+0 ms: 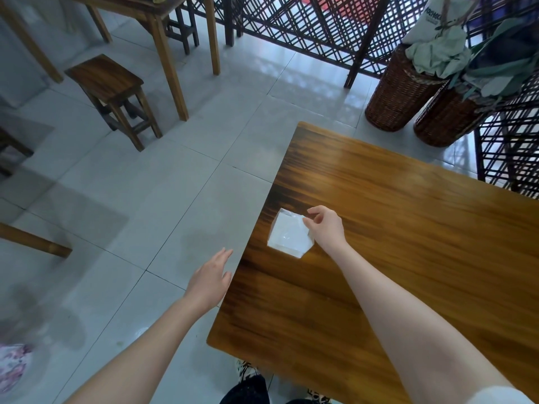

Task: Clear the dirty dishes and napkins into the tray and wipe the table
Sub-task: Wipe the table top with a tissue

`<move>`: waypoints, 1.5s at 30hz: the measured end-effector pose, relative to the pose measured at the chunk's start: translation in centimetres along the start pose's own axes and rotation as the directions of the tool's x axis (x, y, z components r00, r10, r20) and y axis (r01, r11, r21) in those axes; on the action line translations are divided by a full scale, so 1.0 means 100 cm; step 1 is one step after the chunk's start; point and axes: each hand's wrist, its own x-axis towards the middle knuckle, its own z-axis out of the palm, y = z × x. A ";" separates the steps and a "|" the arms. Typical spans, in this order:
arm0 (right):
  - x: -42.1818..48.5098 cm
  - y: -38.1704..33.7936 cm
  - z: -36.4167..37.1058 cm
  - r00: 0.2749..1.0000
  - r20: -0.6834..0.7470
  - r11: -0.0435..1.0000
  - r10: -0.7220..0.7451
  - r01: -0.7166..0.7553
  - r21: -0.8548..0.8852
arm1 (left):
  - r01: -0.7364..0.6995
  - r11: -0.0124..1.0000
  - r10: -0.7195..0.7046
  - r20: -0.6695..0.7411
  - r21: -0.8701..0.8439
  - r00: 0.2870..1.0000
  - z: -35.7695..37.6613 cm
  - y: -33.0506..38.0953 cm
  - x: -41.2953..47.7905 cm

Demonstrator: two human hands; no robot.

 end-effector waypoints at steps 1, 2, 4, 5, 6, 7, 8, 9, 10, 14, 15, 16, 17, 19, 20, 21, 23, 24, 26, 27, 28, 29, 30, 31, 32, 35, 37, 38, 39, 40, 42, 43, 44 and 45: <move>0.000 0.000 0.002 1.000 0.023 0.999 -0.002 0.003 -0.035 | -0.001 1.000 0.001 -0.002 0.003 1.000 -0.001 -0.001 0.000; -0.001 0.000 0.003 0.999 0.035 0.998 -0.002 0.005 -0.062 | -0.002 1.000 0.002 -0.003 0.005 1.000 -0.001 -0.001 -0.001; -0.002 0.002 0.006 1.000 0.028 0.996 0.002 0.000 -0.084 | -0.002 1.000 0.002 -0.006 0.005 1.000 -0.001 -0.003 -0.001; -0.002 0.003 0.007 1.000 0.017 0.996 0.013 -0.012 -0.085 | 0.001 1.000 -0.001 -0.007 0.005 1.000 -0.001 -0.004 -0.001; -0.003 0.003 0.007 1.000 0.008 0.996 0.028 -0.027 -0.087 | 0.005 1.000 -0.005 -0.010 0.004 1.000 0.000 -0.004 -0.001; -0.004 0.004 0.007 0.999 0.004 0.995 0.040 -0.039 -0.092 | 0.008 1.000 -0.008 -0.014 0.005 1.000 0.000 -0.004 -0.002; -0.005 0.005 0.007 0.999 0.007 0.994 0.046 -0.045 -0.104 | 0.008 1.000 -0.008 -0.017 0.005 1.000 0.001 -0.005 -0.002; -0.005 0.005 0.007 0.999 0.015 0.992 0.049 -0.047 -0.117 | 0.008 1.000 -0.008 -0.018 0.004 1.000 0.001 -0.005 -0.002; -0.007 0.005 0.007 0.998 0.019 0.991 0.051 -0.049 -0.125 | 0.006 1.000 -0.006 -0.020 0.001 1.000 0.001 -0.005 -0.002; -0.012 -0.001 0.001 0.999 -0.041 0.991 -0.032 0.026 -0.133 | 0.000 1.000 0.000 -0.022 0.002 1.000 0.003 -0.005 -0.002; -0.012 -0.005 -0.003 0.995 -0.060 0.987 -0.074 0.064 -0.150 | 0.000 1.000 0.000 -0.023 0.004 1.000 0.002 -0.004 -0.002; -0.012 -0.008 -0.007 0.991 -0.076 0.981 -0.112 0.098 -0.168 | -0.001 1.000 0.001 -0.024 0.005 1.000 0.002 -0.003 -0.002; -0.012 -0.012 -0.012 0.986 -0.088 0.975 -0.144 0.126 -0.184 | -0.004 1.000 0.004 -0.026 0.006 1.000 0.001 -0.002 -0.002; -0.010 -0.020 -0.020 0.978 -0.113 0.968 -0.178 0.152 -0.201 | -0.008 1.000 0.008 -0.031 0.008 0.999 0.001 0.000 -0.001; -0.009 -0.023 -0.025 0.973 -0.135 0.967 -0.186 0.157 -0.200 | -0.011 1.000 0.011 -0.034 0.010 0.999 0.000 0.002 -0.001; -0.007 -0.026 -0.029 0.968 -0.160 0.966 -0.195 0.161 -0.203 | -0.015 1.000 0.016 -0.036 0.013 0.999 0.000 0.004 0.000; -0.006 -0.030 -0.036 0.961 -0.186 0.959 -0.207 0.162 -0.231 | -0.025 1.000 0.025 -0.040 0.016 0.999 -0.002 0.006 0.001; -0.005 -0.032 -0.039 0.960 -0.194 0.961 -0.203 0.158 -0.225 | -0.030 0.999 0.031 -0.042 0.015 0.999 -0.003 0.007 0.001; -0.005 -0.033 -0.045 0.951 -0.237 0.975 -0.198 0.165 -0.151 | -0.041 0.999 0.041 -0.040 0.012 0.998 -0.004 0.009 0.003; -0.005 -0.034 -0.047 0.942 -0.259 0.973 -0.214 0.181 -0.145 | -0.045 0.999 0.045 -0.044 0.013 0.998 -0.004 0.009 0.004; -0.006 -0.035 -0.050 0.942 -0.253 0.969 -0.221 0.183 -0.165 | -0.048 0.999 0.049 -0.048 0.018 0.998 -0.004 0.010 0.005; -0.006 -0.034 -0.051 0.947 -0.243 0.969 -0.209 0.168 -0.180 | -0.048 0.999 0.049 -0.044 0.022 0.998 -0.005 0.011 0.006; -0.007 -0.033 -0.052 0.951 -0.241 0.974 -0.193 0.156 -0.164 | -0.047 0.999 0.047 -0.033 0.022 0.998 -0.006 0.012 0.006; -0.009 -0.032 -0.052 0.946 -0.256 0.977 -0.199 0.171 -0.127 | -0.052 0.999 0.053 -0.034 0.017 0.998 -0.005 0.012 0.006; -0.012 -0.034 -0.052 0.933 -0.284 0.975 -0.219 0.202 -0.089 | -0.059 0.998 0.059 -0.038 0.018 0.997 -0.004 0.012 0.007; -0.014 -0.042 -0.056 0.912 -0.363 0.976 -0.190 0.214 0.026 | -0.064 0.998 0.064 -0.019 0.028 0.998 -0.002 0.012 0.007; -0.015 -0.043 -0.060 0.922 -0.352 0.982 -0.162 0.185 0.033 | -0.061 0.998 0.062 -0.021 0.019 0.998 0.001 0.011 0.008; -0.016 -0.043 -0.062 0.926 -0.345 0.982 -0.155 0.182 0.045 | -0.062 0.998 0.063 -0.021 0.014 0.998 0.001 0.011 0.009; -0.017 -0.042 -0.065 0.925 -0.348 0.980 -0.150 0.186 0.073 | -0.068 0.998 0.069 -0.020 0.008 0.997 0.001 0.013 0.010; -0.017 -0.041 -0.066 0.924 -0.354 0.975 -0.141 0.192 0.111 | -0.077 0.997 0.077 -0.018 0.004 0.997 0.002 0.013 0.010; -0.019 -0.038 -0.068 0.925 -0.367 0.962 -0.103 0.186 0.200 | -0.096 0.995 0.096 -0.007 0.004 0.995 0.003 0.015 0.011; -0.020 -0.036 -0.070 0.922 -0.378 0.955 -0.086 0.184 0.232 | -0.103 0.995 0.103 -0.001 0.003 0.995 0.004 0.016 0.012; -0.020 -0.034 -0.072 0.918 -0.389 0.950 -0.078 0.186 0.249 | -0.107 0.994 0.107 0.002 0.001 0.994 0.004 0.019 0.013; -0.021 -0.031 -0.075 0.916 -0.395 0.947 -0.073 0.188 0.260 | -0.111 0.994 0.111 0.004 0.000 0.994 0.004 0.022 0.014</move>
